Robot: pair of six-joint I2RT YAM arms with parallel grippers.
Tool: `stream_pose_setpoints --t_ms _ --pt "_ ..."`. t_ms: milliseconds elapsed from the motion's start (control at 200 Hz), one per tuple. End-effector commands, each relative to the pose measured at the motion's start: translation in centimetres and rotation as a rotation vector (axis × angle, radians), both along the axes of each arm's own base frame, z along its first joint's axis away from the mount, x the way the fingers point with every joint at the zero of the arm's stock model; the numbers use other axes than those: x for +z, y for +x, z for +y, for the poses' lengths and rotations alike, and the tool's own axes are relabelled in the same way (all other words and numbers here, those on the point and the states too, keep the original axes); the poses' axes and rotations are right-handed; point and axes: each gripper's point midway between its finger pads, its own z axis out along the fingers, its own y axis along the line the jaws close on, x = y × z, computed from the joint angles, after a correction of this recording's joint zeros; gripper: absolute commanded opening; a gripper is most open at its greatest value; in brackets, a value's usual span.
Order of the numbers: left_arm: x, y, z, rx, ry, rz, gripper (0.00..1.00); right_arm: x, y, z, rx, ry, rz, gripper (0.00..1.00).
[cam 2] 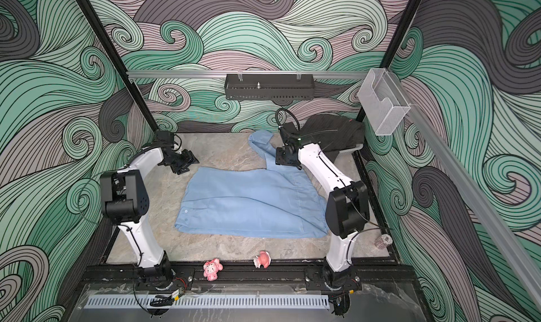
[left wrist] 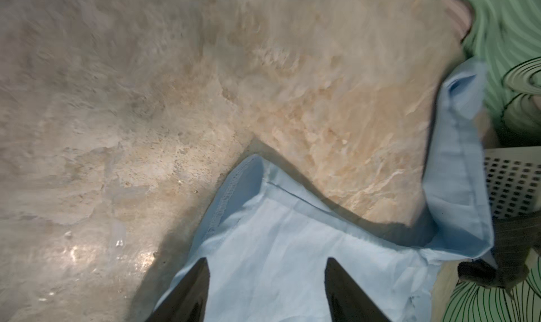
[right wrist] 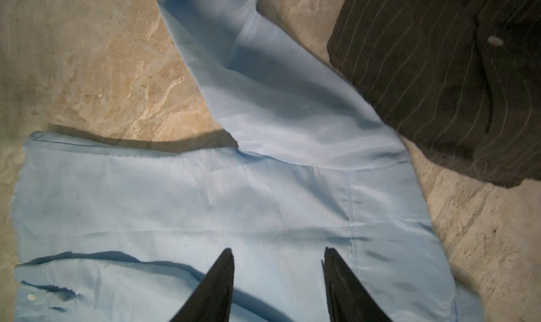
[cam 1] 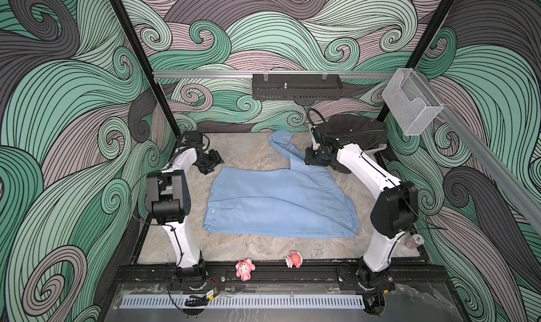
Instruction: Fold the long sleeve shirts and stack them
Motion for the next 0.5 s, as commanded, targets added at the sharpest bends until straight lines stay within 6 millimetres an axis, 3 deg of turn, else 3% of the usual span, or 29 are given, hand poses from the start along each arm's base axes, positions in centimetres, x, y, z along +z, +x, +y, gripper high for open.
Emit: stream_pose_setpoints --t_ms 0,205,495 --pt "-0.4 0.1 -1.1 -0.100 -0.011 0.077 0.65 -0.1 2.2 -0.4 0.037 -0.097 -0.019 0.55" --pt "-2.8 0.5 -1.8 -0.162 -0.032 0.161 0.57 -3.6 6.8 2.5 0.116 -0.135 0.033 0.66" --pt "-4.1 -0.2 -2.7 -0.216 -0.083 0.218 0.26 -7.9 12.0 7.3 0.218 -0.133 -0.035 0.69"
